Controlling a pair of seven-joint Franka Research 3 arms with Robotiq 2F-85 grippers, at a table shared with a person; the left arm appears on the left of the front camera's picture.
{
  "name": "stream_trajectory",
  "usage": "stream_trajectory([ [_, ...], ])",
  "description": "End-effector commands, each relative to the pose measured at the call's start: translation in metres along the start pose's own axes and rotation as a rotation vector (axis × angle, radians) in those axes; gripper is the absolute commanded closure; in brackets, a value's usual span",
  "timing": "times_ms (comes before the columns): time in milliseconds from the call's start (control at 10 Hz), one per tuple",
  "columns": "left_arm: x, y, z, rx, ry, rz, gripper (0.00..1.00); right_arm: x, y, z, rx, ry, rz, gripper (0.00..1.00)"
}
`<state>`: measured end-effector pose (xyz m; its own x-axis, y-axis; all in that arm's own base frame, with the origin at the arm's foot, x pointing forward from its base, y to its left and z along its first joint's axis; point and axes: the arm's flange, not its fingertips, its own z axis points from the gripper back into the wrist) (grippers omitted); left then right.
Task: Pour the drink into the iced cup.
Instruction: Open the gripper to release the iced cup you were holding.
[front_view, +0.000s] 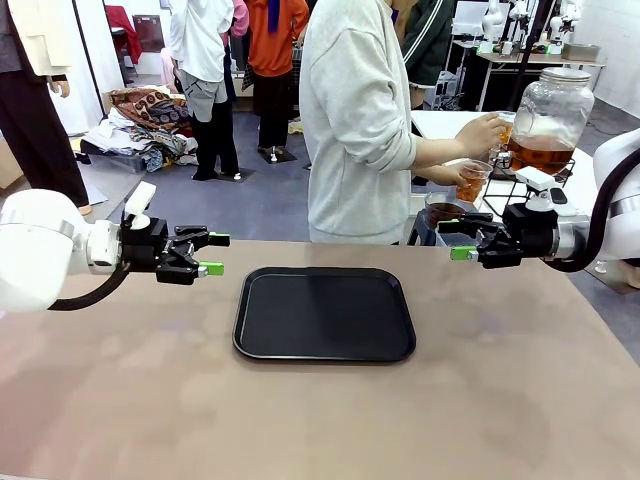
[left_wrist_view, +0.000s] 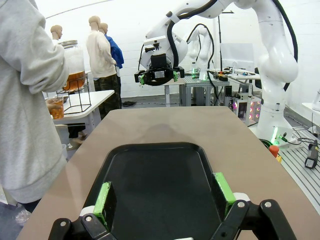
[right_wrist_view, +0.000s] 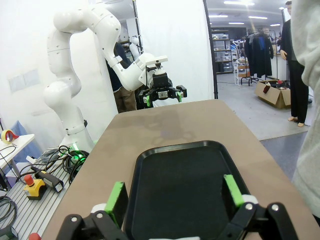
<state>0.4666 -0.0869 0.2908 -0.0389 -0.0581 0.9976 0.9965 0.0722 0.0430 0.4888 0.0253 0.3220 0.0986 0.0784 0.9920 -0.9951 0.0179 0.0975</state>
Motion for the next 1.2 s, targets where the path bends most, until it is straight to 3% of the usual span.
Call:
stream_trajectory([
  [0,0.0016,-0.0008,-0.0004,-0.003,-0.005,-0.002,0.00,0.0033,-0.0008,-0.0010,0.002,0.003,0.005,0.00],
  [1100,0.0016,-0.0008,-0.0004,-0.003,-0.005,-0.002,0.00,0.0033,-0.0008,-0.0010,0.002,0.003,0.005,0.00],
])
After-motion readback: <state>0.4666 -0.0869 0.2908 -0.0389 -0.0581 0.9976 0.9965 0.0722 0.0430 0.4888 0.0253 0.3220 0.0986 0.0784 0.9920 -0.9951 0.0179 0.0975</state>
